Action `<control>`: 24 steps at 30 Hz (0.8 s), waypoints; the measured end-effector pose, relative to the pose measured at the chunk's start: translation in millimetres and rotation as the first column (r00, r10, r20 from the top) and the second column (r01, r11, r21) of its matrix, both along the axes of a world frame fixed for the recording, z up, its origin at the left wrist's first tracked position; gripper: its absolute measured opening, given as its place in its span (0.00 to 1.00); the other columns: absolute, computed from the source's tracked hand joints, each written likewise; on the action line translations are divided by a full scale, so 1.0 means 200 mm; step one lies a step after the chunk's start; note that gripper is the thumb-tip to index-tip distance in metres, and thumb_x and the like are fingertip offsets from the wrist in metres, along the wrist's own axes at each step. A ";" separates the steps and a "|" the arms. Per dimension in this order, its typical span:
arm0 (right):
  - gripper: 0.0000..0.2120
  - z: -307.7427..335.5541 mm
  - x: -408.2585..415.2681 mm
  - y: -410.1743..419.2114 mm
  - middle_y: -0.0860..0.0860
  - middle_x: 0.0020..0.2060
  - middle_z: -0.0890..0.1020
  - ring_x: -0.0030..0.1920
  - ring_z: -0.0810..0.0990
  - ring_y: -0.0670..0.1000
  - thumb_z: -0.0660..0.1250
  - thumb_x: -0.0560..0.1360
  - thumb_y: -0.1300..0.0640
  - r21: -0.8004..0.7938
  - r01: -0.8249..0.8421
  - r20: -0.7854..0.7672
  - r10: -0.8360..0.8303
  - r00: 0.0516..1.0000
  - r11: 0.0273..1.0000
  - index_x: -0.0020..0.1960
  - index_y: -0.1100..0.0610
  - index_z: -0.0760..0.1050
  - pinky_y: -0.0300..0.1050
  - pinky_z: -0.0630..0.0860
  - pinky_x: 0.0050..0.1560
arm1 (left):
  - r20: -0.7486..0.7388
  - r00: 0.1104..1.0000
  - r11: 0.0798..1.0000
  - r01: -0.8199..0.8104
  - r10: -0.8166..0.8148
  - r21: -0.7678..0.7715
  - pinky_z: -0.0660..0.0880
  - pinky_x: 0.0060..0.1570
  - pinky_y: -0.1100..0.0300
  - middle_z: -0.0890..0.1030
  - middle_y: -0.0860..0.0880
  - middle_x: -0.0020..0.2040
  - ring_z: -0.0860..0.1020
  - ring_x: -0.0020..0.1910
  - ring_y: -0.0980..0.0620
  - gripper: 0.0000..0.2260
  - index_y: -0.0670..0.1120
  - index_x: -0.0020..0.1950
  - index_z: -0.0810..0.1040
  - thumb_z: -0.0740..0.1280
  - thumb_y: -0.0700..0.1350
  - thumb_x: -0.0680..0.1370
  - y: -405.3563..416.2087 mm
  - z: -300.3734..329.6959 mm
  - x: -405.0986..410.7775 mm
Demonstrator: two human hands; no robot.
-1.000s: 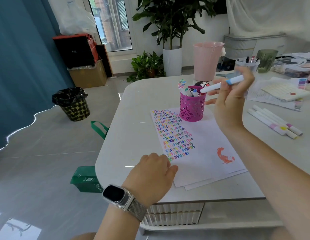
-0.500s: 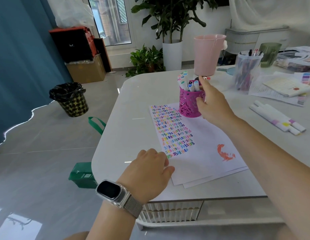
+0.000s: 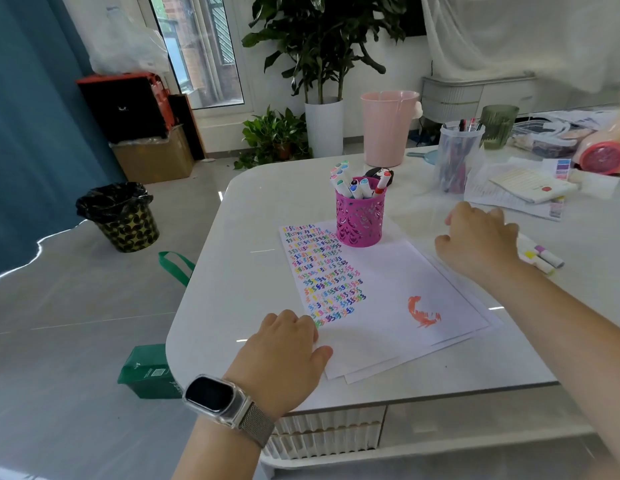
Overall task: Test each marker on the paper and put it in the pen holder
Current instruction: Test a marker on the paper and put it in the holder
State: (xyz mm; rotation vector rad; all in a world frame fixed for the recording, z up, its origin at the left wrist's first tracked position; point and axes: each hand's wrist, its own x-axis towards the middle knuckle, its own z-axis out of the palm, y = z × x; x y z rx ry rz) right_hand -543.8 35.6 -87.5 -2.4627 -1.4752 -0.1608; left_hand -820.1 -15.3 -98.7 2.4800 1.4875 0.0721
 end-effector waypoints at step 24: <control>0.22 -0.18 0.07 -0.02 0.58 0.67 0.65 0.68 0.61 0.59 0.54 0.76 0.58 -0.287 0.213 0.106 -0.190 0.976 0.934 0.70 0.55 0.60 0.57 0.58 0.67 | 0.020 1.000 0.999 -0.012 0.013 -0.052 0.69 0.60 0.58 0.71 0.53 0.59 0.67 0.60 0.53 0.14 0.50 0.61 0.70 0.56 0.55 0.80 0.02 -0.01 -0.02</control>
